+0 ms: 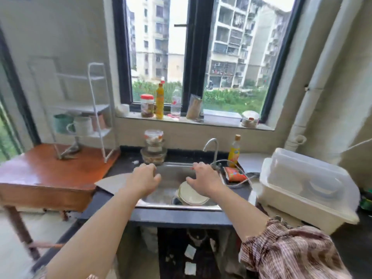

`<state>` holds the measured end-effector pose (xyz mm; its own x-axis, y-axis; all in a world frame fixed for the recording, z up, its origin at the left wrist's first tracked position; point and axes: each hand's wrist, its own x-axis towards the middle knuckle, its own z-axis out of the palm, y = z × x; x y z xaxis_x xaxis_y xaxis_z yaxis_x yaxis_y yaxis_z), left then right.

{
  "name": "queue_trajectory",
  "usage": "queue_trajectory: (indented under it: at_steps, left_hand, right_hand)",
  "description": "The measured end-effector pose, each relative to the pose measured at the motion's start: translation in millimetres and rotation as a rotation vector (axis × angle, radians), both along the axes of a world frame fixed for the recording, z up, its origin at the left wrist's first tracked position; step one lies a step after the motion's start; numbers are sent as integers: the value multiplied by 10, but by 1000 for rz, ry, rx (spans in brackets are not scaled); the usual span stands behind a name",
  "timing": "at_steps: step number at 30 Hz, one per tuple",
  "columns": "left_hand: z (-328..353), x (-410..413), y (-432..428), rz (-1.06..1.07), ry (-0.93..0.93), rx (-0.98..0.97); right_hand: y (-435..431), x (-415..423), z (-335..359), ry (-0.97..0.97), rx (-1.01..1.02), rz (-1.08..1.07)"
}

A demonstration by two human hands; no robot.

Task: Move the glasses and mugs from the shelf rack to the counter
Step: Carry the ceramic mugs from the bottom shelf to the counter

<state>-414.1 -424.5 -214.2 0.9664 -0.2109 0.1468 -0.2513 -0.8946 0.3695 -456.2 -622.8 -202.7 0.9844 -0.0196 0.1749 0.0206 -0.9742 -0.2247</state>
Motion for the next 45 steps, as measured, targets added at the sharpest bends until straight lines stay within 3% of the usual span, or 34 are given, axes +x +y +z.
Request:
queue_trajectory:
  at_steps: [14, 21, 30, 35, 45]
  left_hand:
    - [-46, 1915, 2664, 353, 80, -189]
    - [-153, 2921, 3811, 370, 79, -228]
    - [-415, 4304, 4807, 333, 221, -410]
    - [-485, 4877, 4886, 334, 273, -638]
    - [-700, 5467, 4833, 335, 418, -880]
  right_hand:
    - [2753, 2552, 63, 65, 27, 289]
    - [3970, 3573, -111, 111, 113, 283]
    - [4990, 4703, -542, 275, 430, 54]
    - [5264, 5217, -579, 254, 655, -51]
    - [5615, 5756, -703, 250, 1248, -377]
